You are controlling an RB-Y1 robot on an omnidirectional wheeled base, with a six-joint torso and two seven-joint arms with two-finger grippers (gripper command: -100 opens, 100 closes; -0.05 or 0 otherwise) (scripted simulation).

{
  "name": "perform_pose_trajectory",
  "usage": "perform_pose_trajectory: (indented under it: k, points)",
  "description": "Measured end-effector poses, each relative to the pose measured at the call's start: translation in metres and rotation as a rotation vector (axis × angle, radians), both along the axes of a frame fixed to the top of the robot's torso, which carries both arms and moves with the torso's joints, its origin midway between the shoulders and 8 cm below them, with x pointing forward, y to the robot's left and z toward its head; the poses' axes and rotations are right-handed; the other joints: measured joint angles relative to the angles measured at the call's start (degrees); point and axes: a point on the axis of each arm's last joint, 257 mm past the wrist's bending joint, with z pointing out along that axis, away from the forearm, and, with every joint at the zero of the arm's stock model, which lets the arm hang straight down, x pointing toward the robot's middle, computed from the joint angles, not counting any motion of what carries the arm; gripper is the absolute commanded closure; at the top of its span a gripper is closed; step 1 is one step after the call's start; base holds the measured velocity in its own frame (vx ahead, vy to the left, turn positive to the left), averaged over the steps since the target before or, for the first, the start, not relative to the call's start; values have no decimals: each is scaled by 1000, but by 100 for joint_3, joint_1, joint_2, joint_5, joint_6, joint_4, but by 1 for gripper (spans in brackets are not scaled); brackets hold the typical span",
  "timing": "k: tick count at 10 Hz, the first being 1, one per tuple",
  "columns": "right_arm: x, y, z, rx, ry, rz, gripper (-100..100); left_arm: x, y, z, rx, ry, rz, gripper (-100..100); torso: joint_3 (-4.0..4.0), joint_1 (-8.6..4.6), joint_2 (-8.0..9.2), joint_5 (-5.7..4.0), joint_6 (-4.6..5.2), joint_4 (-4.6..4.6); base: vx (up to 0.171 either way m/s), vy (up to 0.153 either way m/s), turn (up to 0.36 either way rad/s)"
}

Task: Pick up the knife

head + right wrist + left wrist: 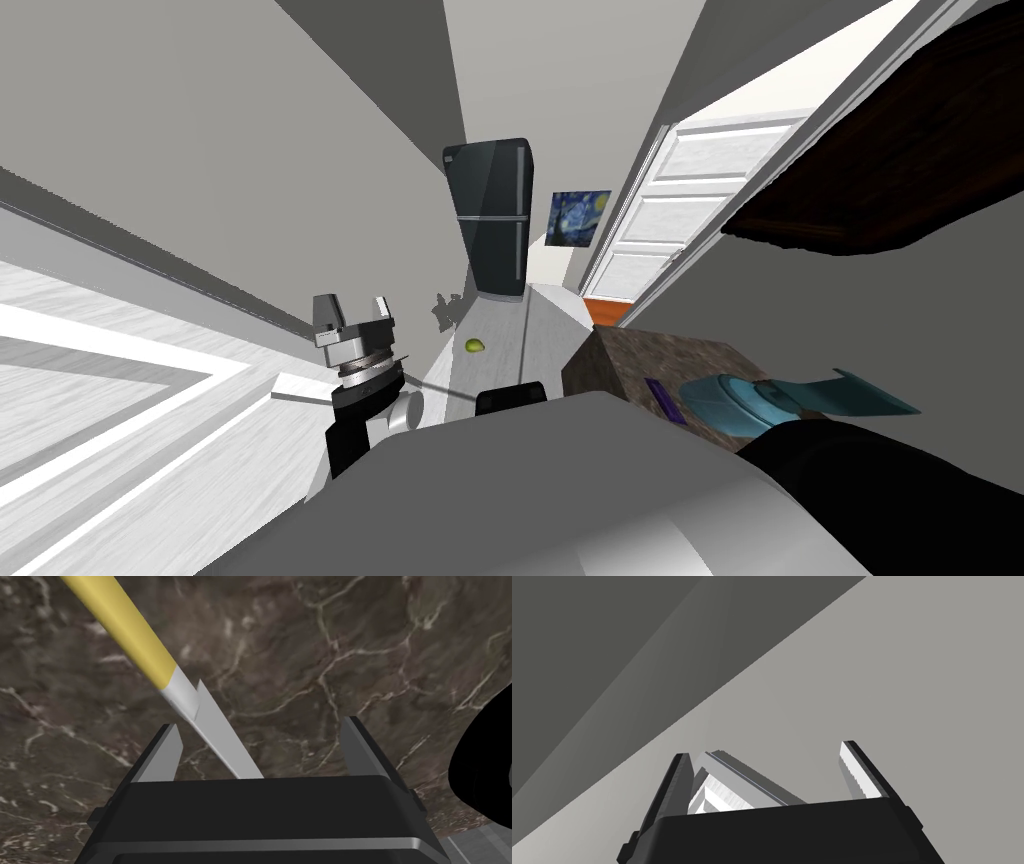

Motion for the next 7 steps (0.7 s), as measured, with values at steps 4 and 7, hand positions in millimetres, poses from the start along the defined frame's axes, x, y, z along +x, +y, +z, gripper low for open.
perform_pose_trajectory:
  k: [4, 7]
  points:
    - [-1, -1, -4, -6, 2, 1, 100, 0, 0, 0, 0, 0, 0, 0, 1, -23, 0, -18, 6, 2, 0, 0, 0]
    - [0, -2, -3, -6, 2, 2, 0, 0, 0, 0, 0, 0, 0, 0, -3, -30, -7, -22, 5, 0, 0, 0, 0]
